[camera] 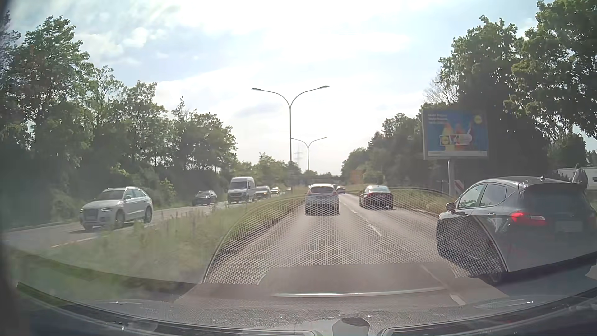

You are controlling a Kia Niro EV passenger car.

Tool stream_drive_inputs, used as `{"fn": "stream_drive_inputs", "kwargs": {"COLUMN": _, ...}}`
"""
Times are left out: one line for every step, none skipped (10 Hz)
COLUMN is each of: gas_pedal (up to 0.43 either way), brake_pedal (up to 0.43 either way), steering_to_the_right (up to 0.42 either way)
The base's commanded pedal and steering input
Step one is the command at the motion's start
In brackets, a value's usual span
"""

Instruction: Follow the waypoints while adhering to traffic rules and regulations

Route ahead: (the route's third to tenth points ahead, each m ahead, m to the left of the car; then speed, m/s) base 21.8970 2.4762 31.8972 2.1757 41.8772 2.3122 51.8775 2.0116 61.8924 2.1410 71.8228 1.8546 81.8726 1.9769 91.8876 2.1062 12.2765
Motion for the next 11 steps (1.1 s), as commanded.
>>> {"fn": "stream_drive_inputs", "kwargs": {"gas_pedal": 0.067, "brake_pedal": 0.0, "steering_to_the_right": -0.002}}
{"fn": "stream_drive_inputs", "kwargs": {"gas_pedal": 0.067, "brake_pedal": 0.0, "steering_to_the_right": -0.002}}
{"fn": "stream_drive_inputs", "kwargs": {"gas_pedal": 0.067, "brake_pedal": 0.0, "steering_to_the_right": -0.002}}
{"fn": "stream_drive_inputs", "kwargs": {"gas_pedal": 0.067, "brake_pedal": 0.0, "steering_to_the_right": -0.002}}
{"fn": "stream_drive_inputs", "kwargs": {"gas_pedal": 0.067, "brake_pedal": 0.0, "steering_to_the_right": -0.002}}
{"fn": "stream_drive_inputs", "kwargs": {"gas_pedal": 0.067, "brake_pedal": 0.0, "steering_to_the_right": 0.0}}
{"fn": "stream_drive_inputs", "kwargs": {"gas_pedal": 0.067, "brake_pedal": 0.0, "steering_to_the_right": 0.0}}
{"fn": "stream_drive_inputs", "kwargs": {"gas_pedal": 0.067, "brake_pedal": 0.0, "steering_to_the_right": 0.0}}
{"fn": "stream_drive_inputs", "kwargs": {"gas_pedal": 0.067, "brake_pedal": 0.0, "steering_to_the_right": 0.0}}
{"fn": "stream_drive_inputs", "kwargs": {"gas_pedal": 0.067, "brake_pedal": 0.0, "steering_to_the_right": 0.0}}
{"fn": "stream_drive_inputs", "kwargs": {"gas_pedal": 0.067, "brake_pedal": 0.0, "steering_to_the_right": 0.0}}
